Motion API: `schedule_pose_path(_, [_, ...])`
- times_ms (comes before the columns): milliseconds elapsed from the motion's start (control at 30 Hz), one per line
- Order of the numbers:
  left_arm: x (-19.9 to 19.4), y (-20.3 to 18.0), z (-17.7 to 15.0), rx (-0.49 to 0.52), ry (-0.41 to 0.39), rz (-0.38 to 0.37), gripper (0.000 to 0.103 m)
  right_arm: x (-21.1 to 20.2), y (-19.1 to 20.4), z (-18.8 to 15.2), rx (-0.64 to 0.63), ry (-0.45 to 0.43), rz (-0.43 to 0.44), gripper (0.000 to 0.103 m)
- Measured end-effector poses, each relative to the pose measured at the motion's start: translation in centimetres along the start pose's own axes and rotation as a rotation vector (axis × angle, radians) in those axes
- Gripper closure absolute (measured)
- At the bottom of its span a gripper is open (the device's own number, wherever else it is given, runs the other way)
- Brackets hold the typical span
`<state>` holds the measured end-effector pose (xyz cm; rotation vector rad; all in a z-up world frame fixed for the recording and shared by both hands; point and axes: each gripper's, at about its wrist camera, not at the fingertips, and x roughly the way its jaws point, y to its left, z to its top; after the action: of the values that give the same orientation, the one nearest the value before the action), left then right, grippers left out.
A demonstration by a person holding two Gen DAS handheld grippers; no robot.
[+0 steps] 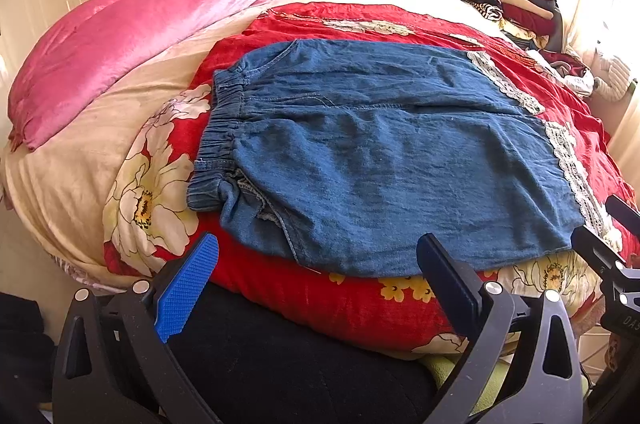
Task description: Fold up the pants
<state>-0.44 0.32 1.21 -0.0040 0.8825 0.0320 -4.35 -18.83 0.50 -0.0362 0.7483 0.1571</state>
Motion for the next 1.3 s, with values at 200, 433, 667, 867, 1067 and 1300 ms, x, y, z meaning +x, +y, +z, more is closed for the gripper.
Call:
schedule_pose_path(200, [0.1,0.1,0.0,0.001,-0.002,0.009,0.004,0.0,0.0,0.0,-0.001,0.000,0.000,0.008])
schedule_pose_path(433, [0.3,0.1,0.1,0.007,-0.002,0.020,0.004,0.3,-0.3,0.4,0.000,-0.011,0.003,0.008])
schedule_pose_path(667, [1.6,0.9,1.8,0.005,0.011,0.007,0.004,1.9,0.3,2.3,-0.025,0.014,0.055,0.008])
schedule_pose_path(867, [3.6,3.0,4.5,-0.016,0.032,0.010,0.004,5.0,0.1,6.1,-0.029,0.055,0.127,0.008])
schedule_pose_path(1067, [6.0,6.3,7.6,-0.076,0.040,0.034,0.004,8.0,1.0,10.0,-0.082,0.046,0.144,0.008])
schedule_pose_path(1300, [10.2,10.2,12.0,-0.140,0.057,0.052,0.004,13.0,2.4,15.0,-0.120,0.049,0.158,0.008])
